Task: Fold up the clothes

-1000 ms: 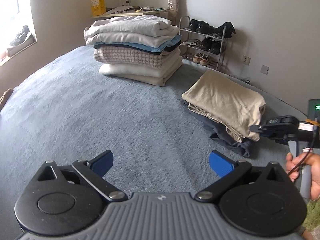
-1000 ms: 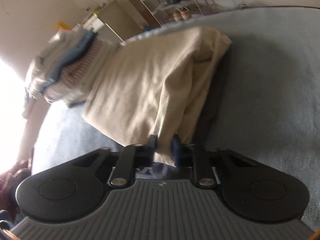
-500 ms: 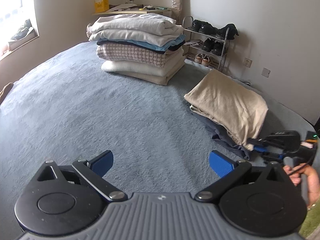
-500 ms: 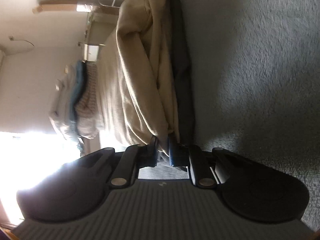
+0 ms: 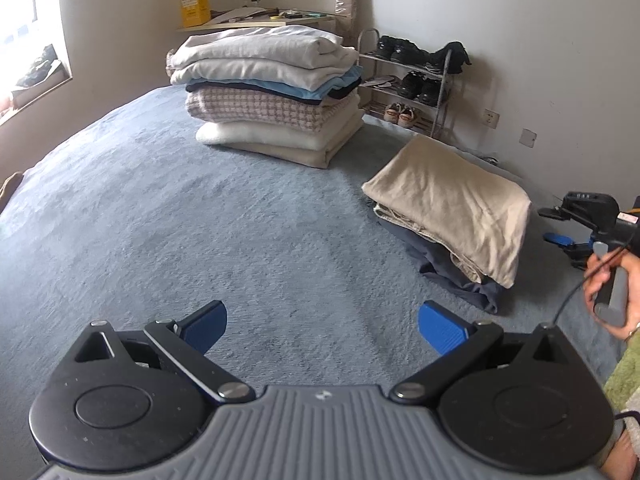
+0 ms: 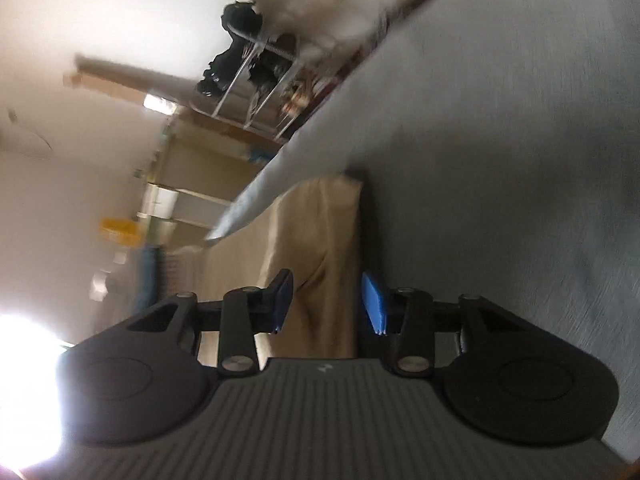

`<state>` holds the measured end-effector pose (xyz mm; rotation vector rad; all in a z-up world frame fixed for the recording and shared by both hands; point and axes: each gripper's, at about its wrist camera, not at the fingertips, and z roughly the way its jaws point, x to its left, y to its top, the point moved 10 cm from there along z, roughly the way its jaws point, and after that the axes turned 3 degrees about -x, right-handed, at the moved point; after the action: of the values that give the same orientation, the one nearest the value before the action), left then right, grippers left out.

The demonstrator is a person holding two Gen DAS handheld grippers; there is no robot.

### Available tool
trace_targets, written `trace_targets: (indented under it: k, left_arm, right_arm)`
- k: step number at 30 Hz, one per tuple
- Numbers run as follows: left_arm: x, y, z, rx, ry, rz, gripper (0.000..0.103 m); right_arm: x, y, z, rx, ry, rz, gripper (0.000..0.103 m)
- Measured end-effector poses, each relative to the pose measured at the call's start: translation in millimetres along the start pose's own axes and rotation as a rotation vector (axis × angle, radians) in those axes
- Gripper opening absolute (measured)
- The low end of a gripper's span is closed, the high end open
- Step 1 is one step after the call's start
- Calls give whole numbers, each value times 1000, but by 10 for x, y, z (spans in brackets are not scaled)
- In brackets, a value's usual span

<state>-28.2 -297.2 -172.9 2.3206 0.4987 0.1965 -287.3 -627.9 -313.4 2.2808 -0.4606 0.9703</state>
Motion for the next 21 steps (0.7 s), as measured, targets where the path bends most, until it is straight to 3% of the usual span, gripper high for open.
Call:
trace_targets:
  k: [5,9,13,17,20,21]
  left_arm:
    - [3,-6,60,18,-8,-16,102]
    - [-41,-35,68,26,-19,-1,102]
    - [-7,-43,76,29,-10,-8,103]
    - [28,-55,109,40,-4,-18,103]
    - [31,-57,120,43,-6,-17,102]
    - [32,-57,123,44,-7,-17,103]
  right_arm:
    - [248,-143,18,14,-7,-377,38]
    - [384,-167,178,-24,-80,-635,37]
    - [360,-1,247,-112,-129,-739,27]
    - [186,169,321,-258,-242,-794,21]
    - [-161,295,431,-214,-273,-679,21]
    - [-224,318,412,-200,-248,-627,21]
